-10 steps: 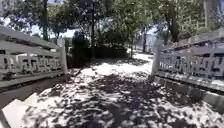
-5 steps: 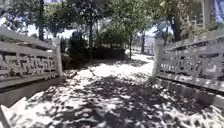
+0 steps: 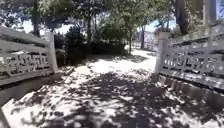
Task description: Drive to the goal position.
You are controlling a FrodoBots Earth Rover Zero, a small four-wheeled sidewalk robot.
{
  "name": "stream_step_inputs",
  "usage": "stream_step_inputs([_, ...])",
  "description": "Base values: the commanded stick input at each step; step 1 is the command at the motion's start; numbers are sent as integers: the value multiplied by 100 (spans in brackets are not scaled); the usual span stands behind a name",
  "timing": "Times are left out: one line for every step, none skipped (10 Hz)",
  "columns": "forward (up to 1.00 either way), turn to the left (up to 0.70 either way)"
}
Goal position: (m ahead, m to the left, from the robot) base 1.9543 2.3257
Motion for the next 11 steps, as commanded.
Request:
stream_step_inputs([45,0])
stream_step_inputs([45,3])
stream_step_inputs([45,22])
stream_step_inputs([45,1])
stream_step_inputs([45,0])
stream_step_inputs([45,0])
stream_step_inputs([45,0])
stream_step_inputs([45,0])
stream_step_inputs([45,0])
stream_step_inputs([45,0])
stream_step_inputs([45,0])
